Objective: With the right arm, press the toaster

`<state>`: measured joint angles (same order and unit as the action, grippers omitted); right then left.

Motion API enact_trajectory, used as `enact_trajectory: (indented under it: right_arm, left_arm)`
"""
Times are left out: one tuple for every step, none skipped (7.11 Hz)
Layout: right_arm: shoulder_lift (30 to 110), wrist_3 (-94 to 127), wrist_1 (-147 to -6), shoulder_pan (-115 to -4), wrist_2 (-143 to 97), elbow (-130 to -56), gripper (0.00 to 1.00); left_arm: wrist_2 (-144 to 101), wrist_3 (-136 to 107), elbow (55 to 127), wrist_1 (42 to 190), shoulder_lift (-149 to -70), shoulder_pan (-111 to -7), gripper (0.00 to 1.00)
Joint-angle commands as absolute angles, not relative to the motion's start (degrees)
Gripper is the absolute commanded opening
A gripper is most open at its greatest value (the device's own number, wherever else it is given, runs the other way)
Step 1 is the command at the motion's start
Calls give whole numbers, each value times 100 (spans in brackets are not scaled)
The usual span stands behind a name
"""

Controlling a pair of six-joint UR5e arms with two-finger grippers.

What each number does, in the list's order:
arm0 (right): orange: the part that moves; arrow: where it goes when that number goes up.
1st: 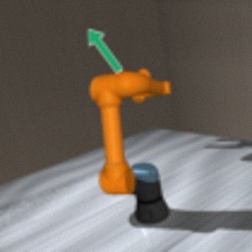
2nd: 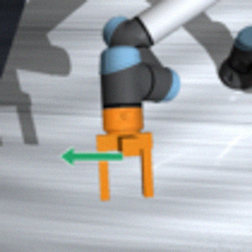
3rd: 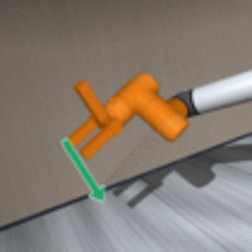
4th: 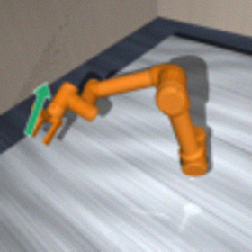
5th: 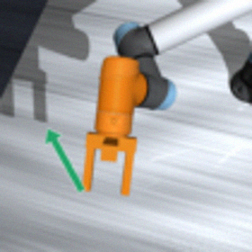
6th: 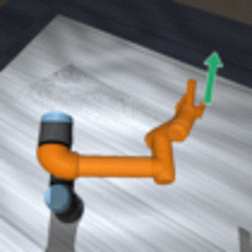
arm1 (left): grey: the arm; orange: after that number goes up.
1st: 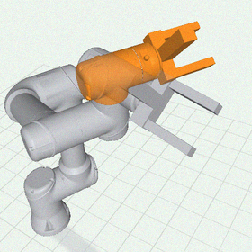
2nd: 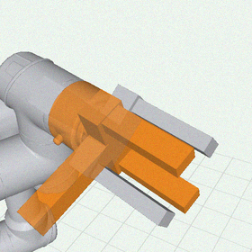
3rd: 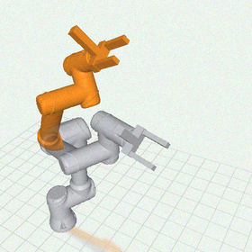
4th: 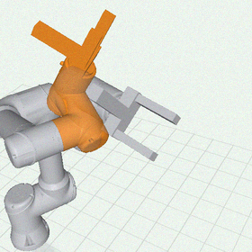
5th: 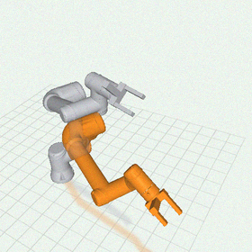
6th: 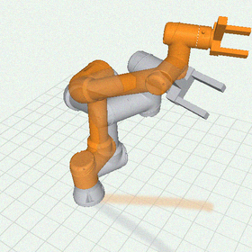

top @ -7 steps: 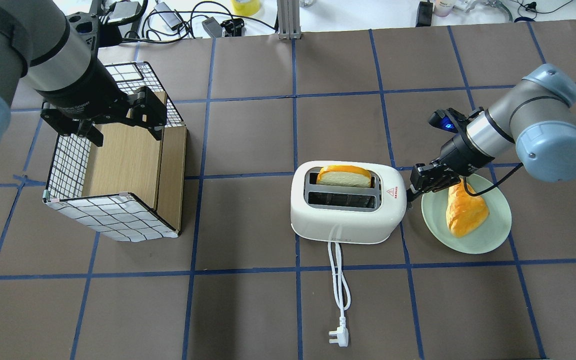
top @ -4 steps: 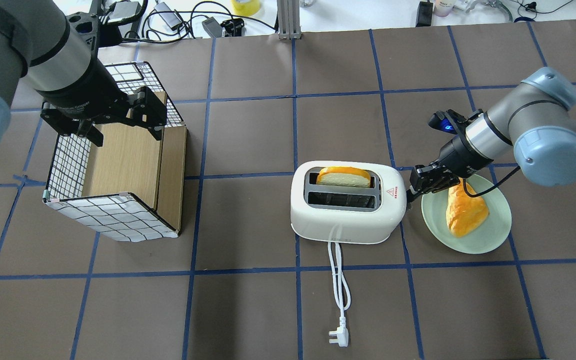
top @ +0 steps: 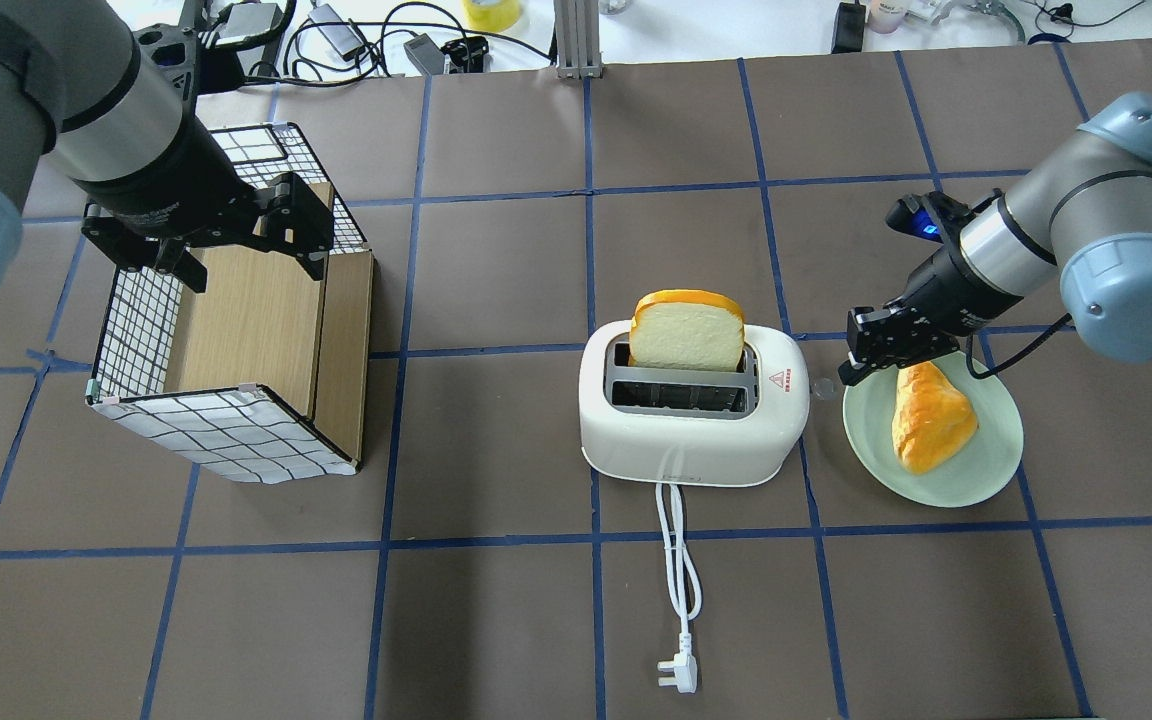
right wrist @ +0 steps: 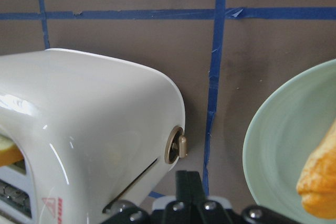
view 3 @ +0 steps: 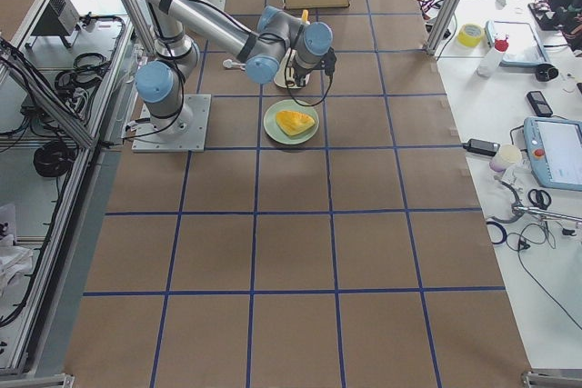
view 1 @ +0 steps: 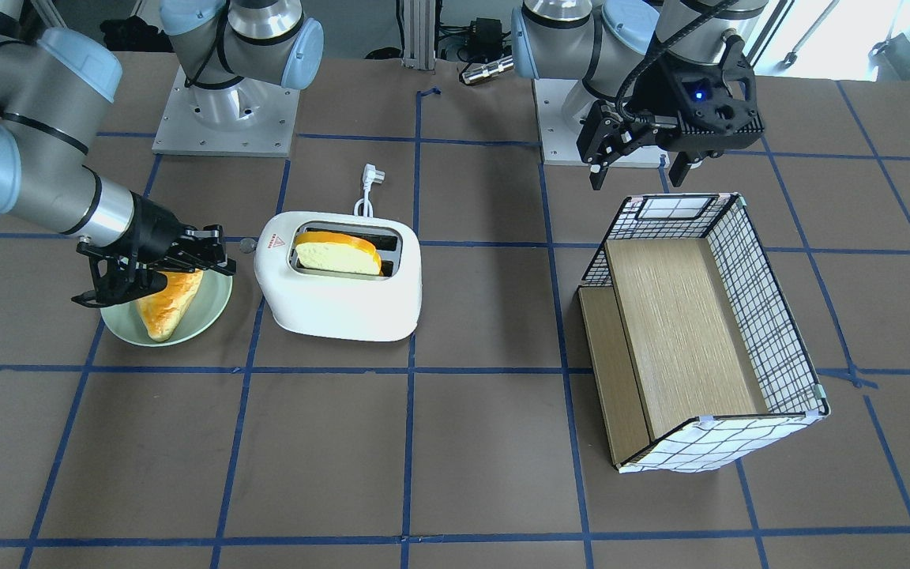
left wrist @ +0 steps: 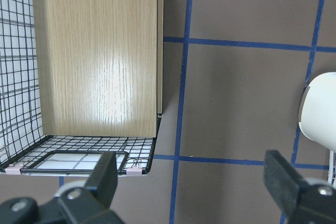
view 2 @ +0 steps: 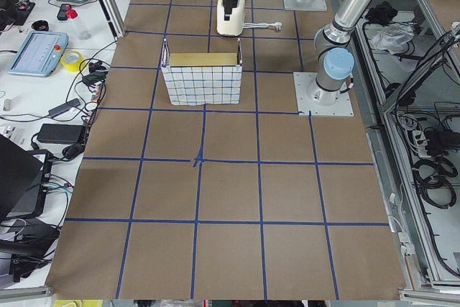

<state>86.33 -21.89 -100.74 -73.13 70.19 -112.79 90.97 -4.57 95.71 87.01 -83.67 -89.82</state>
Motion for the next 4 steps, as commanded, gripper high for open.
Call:
enact_trajectory:
  right_arm:
    - [8929, -1777, -9032, -7330, 7731, -10271, 0]
    - [8947, -1636, -8748, -7347, 8230, -9648, 4]
    - [8947, -1243, -8301, -7374, 8279, -9224, 13]
    - [8947, -952, -8297, -7426, 8227, -8846, 30]
  left_arm:
    - [9097, -457, 9571, 8701, -8367, -8982, 100]
    - [9097, -457, 9571, 8701, -8367, -8982, 100]
    - [9097, -457, 9571, 8701, -8367, -8982, 100]
    - [9097, -457, 9571, 8701, -8367, -8982, 100]
